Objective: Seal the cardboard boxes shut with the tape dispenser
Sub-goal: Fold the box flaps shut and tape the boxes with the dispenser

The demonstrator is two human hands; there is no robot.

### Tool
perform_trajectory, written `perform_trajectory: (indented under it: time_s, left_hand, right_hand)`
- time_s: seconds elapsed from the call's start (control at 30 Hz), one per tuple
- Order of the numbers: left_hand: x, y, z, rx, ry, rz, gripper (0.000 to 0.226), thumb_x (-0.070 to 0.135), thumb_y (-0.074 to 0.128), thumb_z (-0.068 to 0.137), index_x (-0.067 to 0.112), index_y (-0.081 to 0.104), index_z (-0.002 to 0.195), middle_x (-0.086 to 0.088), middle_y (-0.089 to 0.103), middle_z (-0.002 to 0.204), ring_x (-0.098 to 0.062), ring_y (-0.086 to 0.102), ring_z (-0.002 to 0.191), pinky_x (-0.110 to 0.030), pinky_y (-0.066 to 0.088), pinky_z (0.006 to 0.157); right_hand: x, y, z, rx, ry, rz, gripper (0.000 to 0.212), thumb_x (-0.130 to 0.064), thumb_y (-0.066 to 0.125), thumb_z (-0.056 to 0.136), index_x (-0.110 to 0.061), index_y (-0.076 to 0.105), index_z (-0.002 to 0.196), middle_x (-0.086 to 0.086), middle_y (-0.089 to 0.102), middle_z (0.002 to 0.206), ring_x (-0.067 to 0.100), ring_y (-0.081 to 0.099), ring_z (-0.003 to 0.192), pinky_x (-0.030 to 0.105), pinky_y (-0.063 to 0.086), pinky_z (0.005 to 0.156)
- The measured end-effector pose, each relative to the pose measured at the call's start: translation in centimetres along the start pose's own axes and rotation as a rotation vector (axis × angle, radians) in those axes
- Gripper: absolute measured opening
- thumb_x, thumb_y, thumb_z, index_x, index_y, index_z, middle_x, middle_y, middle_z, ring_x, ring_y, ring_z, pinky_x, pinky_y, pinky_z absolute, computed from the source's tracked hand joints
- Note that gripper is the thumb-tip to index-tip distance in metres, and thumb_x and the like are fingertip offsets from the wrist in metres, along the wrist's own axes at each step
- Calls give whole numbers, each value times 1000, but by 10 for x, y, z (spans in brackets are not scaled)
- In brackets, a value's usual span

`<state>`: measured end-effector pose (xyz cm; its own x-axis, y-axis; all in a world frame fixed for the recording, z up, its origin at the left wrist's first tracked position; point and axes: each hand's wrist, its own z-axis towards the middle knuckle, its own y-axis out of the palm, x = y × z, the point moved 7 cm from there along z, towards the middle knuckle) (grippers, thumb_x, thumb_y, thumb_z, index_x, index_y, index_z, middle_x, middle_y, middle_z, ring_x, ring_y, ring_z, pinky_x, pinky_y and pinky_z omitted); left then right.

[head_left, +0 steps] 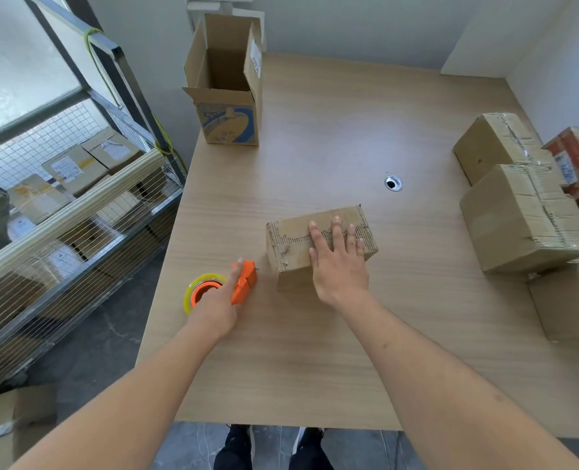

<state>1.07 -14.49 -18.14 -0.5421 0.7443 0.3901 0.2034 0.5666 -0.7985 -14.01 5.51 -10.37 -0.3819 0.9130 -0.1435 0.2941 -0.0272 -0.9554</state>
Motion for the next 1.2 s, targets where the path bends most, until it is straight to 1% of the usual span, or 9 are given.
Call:
perform_trajectory:
  time_s: [0.13,0.33,0.47,0.57,0.67,0.8,0.97,1.1,1.2]
  left_hand:
    - [3,-10,-9,91,65,-50,107,15,55,97,70,-29,135,-8,56,88,-31,60,81,-44,51,74]
    - [9,-66,-30,290,219,-445,95,9,54,100,60,-7,152,-13,61,113,-36,61,81,-55,54,79]
    - [25,-109,-37,245,406,-457,102,-1,59,95,53,-2,156,-21,58,89,-39,55,70,-61,53,76]
    - [50,-134,-47,212,536,-413,101,-1,61,95,49,0,158,-19,60,114,-31,60,88,-43,54,88]
    - [63,-135,-49,130,567,-368,103,1,62,95,51,-4,157,-16,58,130,-37,64,99,-50,53,95]
    - [73,-126,-47,35,562,-301,108,-7,55,92,51,-12,155,-18,64,105,-32,60,76,-58,52,79]
    - [84,-135,-46,9,542,-131,110,-6,52,94,56,-20,150,-17,67,118,-30,61,92,-37,47,83]
    - [95,-137,-47,-33,553,-43,112,-5,53,93,57,-21,150,-9,64,106,-16,55,73,-42,51,85]
    - [99,-134,-45,-57,562,22,112,-3,54,94,59,-21,149,-1,63,116,-20,59,85,-48,51,90]
  right_hand:
    - [-1,-1,1,-23,16,-8,54,-44,13,110,-40,-3,161,6,-15,170,36,-12,156,50,-2,126]
    - [-8,3,-6,-37,45,-1,54,-45,15,109,-41,0,161,6,-11,171,35,-8,156,50,2,127]
    - [-33,7,-23,-40,44,20,56,-44,19,109,-39,1,162,7,-10,171,37,-5,156,50,6,126]
    - [-54,11,-36,-59,81,60,60,-44,21,109,-30,-1,163,7,-11,170,35,-5,157,49,7,127]
    - [-59,7,-44,-82,99,149,63,-35,26,110,-16,-2,163,3,-11,171,28,-5,157,44,8,127]
    - [-40,-5,-52,-111,107,372,69,-11,33,104,-27,0,163,-8,-1,171,17,3,158,40,24,122]
    - [-17,-23,-43,9,58,588,54,-35,42,106,-44,23,156,-6,52,149,25,53,133,41,46,100]
    - [-12,-35,-36,41,-6,668,40,-45,58,100,-46,52,139,-11,64,130,14,63,115,36,50,97]
    - [-10,-40,-28,97,-38,706,20,-39,69,95,-39,69,114,-12,66,114,9,63,95,33,51,88]
